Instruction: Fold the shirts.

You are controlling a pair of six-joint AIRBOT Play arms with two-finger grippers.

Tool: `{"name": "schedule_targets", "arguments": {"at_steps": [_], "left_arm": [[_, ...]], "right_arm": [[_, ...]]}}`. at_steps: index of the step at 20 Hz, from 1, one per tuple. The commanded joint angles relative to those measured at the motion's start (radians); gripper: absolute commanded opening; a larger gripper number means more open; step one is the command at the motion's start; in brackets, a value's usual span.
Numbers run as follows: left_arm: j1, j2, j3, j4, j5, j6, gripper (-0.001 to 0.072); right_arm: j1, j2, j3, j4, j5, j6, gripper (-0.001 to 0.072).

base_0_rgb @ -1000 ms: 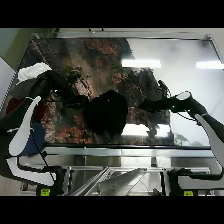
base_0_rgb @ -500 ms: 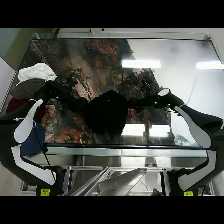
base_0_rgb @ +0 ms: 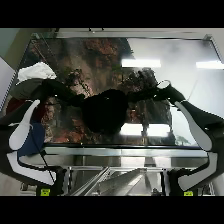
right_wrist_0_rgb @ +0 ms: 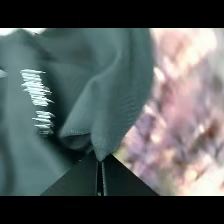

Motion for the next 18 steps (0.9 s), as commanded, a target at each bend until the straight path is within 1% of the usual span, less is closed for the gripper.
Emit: {"name": "schedule_targets", "arguments": {"at_steps": [1, 3, 5, 7, 10, 12, 14, 16, 17, 18], "left_arm": [[0.023, 0.203, 0.001, -0.043, 0.021, 0.002, 0.0014], [0.01, 0.359, 0.01, -0.115, 0.021, 0.002, 0.0014], [-0.027, 0.505, 0.087, -0.121, 0.04, -0.01, 0.0014], [-0.074, 0.643, 0.198, -0.108, 0.043, -0.043, 0.0013], [-0.129, 0.798, 0.336, -0.095, 0.047, -0.09, 0.0013], [-0.151, 0.867, 0.392, -0.003, 0.05, -0.165, 0.0013], [-0.161, 0.904, 0.407, 0.143, 0.044, -0.22, 0.0013], [-0.161, 0.879, 0.385, 0.259, 0.048, -0.245, 0.0013], [-0.159, 0.842, 0.36, 0.267, 0.047, -0.242, 0.0013], [-0.158, 0.792, 0.329, 0.262, 0.032, -0.24, 0.0013]], "right_arm": [[-0.072, 0.202, 0.068, 0.006, 0.092, -0.014, 0.0017], [-0.093, 0.371, 0.099, 0.006, 0.121, -0.014, 0.0017], [-0.098, 0.549, 0.103, 0.003, 0.122, -0.03, 0.0017], [-0.098, 0.725, 0.103, -0.02, 0.117, -0.045, 0.0018], [-0.098, 0.969, 0.103, -0.131, 0.04, -0.059, 0.0017], [-0.098, 1.095, 0.103, -0.235, -0.021, -0.058, 0.0018], [-0.098, 1.151, 0.101, -0.359, -0.042, -0.021, 0.0018], [-0.097, 1.116, 0.08, -0.502, -0.031, 0.076, 0.0017], [-0.097, 1.069, 0.055, -0.538, -0.017, 0.097, 0.0017], [-0.096, 1.008, 0.024, -0.53, 0.005, 0.096, 0.0017]]}}
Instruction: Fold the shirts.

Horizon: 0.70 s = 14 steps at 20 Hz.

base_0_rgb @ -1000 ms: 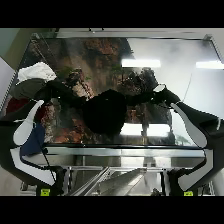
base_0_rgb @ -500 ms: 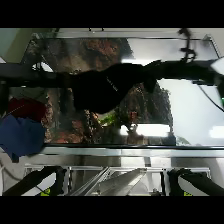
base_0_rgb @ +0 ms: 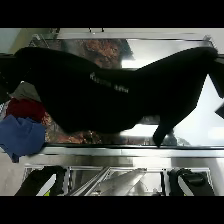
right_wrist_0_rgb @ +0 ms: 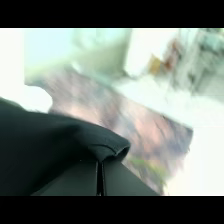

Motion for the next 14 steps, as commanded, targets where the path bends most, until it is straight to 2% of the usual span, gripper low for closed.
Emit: {"name": "schedule_targets", "arguments": {"at_steps": [1, 4, 6, 10, 11, 12, 13, 14], "left_arm": [[-0.005, -0.113, -0.07, 0.094, -0.047, -0.014, 0.0013], [-0.004, -0.364, -0.149, 0.028, -0.149, 0.1, 0.0013], [-0.005, -0.583, -0.114, -0.035, -0.151, 0.19, 0.0013], [0.002, -0.992, 0.089, -0.072, -0.088, 0.208, 0.0014], [0.011, -1.068, 0.151, -0.082, -0.047, 0.204, 0.0079], [0.022, -1.12, 0.205, -0.092, -0.003, 0.189, 0.0542], [0.034, -1.158, 0.262, -0.089, 0.043, 0.139, 0.0703], [0.051, -1.18, 0.311, -0.089, 0.11, 0.105, 0.0702]], "right_arm": [[0.002, -0.111, -0.077, -0.108, 0.029, 0.065, 0.0017], [0.002, -0.305, -0.166, -0.089, 0.015, 0.061, 0.0017], [0.002, -0.431, -0.213, -0.093, -0.036, 0.061, 0.0017], [0.001, -0.697, -0.261, -0.095, -0.113, 0.057, 0.0017], [0.0, -0.755, -0.261, -0.098, -0.114, 0.057, 0.0017], [-0.001, -0.805, -0.261, -0.106, -0.123, 0.058, 0.0017], [-0.006, -0.84, -0.261, -0.118, -0.14, 0.058, 0.0017], [-0.016, -0.86, -0.26, -0.123, -0.154, 0.058, 0.0017]]}}
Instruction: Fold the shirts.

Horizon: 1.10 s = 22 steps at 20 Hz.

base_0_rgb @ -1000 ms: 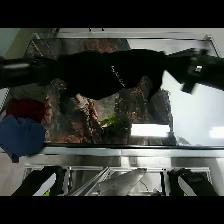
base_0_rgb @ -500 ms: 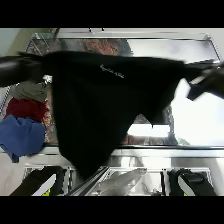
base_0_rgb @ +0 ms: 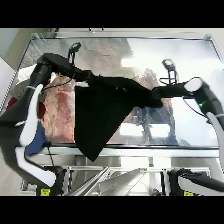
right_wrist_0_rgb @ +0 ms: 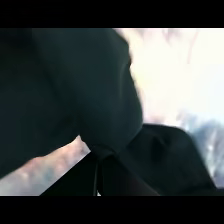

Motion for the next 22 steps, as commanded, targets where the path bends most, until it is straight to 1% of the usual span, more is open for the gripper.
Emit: {"name": "schedule_targets", "arguments": {"at_steps": [1, 3, 4, 5, 7, 11, 13, 15, 18, 22], "left_arm": [[0.042, -0.156, 0.169, -0.018, 0.202, -0.091, 0.0702], [0.066, -0.146, 0.185, -0.019, 0.322, -0.148, 0.0702], [0.074, -0.128, 0.155, -0.017, 0.366, -0.172, 0.0702], [0.074, -0.093, 0.087, -0.012, 0.399, -0.185, 0.0702], [0.067, 0.01, -0.117, -0.01, 0.402, -0.186, 0.0702], [0.048, 0.238, -0.567, -0.012, 0.324, -0.185, 0.0702], [0.047, 0.316, -0.721, -0.032, 0.261, -0.192, 0.0702], [0.026, 0.383, -0.845, -0.094, 0.175, -0.197, 0.0702], [-0.084, 0.439, -0.968, -0.191, 0.082, -0.201, 0.0702], [-0.307, 0.452, -1.061, -0.202, -0.084, -0.251, 0.0701]], "right_arm": [[-0.026, -0.128, -0.008, -0.021, -0.058, 0.0, 0.0017], [-0.073, -0.128, 0.003, -0.022, -0.085, 0.0, 0.0017], [-0.104, -0.128, 0.018, -0.022, -0.084, 0.0, 0.0017], [-0.143, -0.128, 0.037, -0.022, -0.076, 0.0, 0.0017], [-0.232, -0.128, 0.075, -0.022, -0.059, 0.0, 0.0017], [-0.444, -0.128, 0.092, -0.021, 0.011, 0.01, 0.0016], [-0.534, -0.128, 0.09, -0.021, 0.076, 0.03, 0.0016], [-0.583, -0.128, 0.08, -0.021, 0.135, 0.029, 0.0016], [-0.594, -0.128, 0.06, -0.02, 0.138, 0.029, 0.0016], [-0.579, -0.128, 0.058, 0.022, 0.139, 0.026, 0.0016]]}}
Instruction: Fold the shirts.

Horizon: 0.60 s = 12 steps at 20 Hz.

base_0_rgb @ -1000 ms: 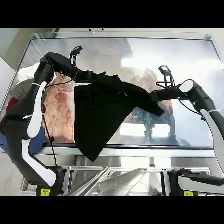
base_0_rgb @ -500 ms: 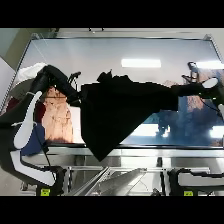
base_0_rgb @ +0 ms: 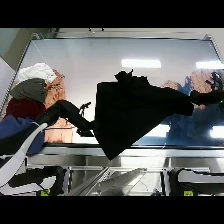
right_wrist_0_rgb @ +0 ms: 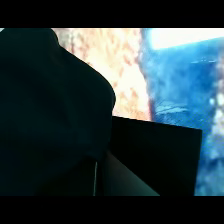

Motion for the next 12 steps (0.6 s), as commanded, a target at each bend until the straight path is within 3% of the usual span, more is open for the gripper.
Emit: {"name": "schedule_targets", "arguments": {"at_steps": [1, 7, 12], "left_arm": [[-0.161, 0.022, -0.09, -0.031, -0.179, -0.051, 0.0701], [-0.161, 0.023, -0.134, -0.027, -0.116, -0.078, 0.0701], [-0.228, 0.021, -0.134, -0.032, -0.271, -0.095, 0.0701]], "right_arm": [[0.002, -0.001, -0.004, 0.027, 0.014, -0.001, 0.0016], [0.009, -0.001, -0.004, 0.027, 0.017, -0.001, 0.0017], [0.01, -0.001, -0.004, 0.039, 0.014, -0.001, 0.0017]]}}
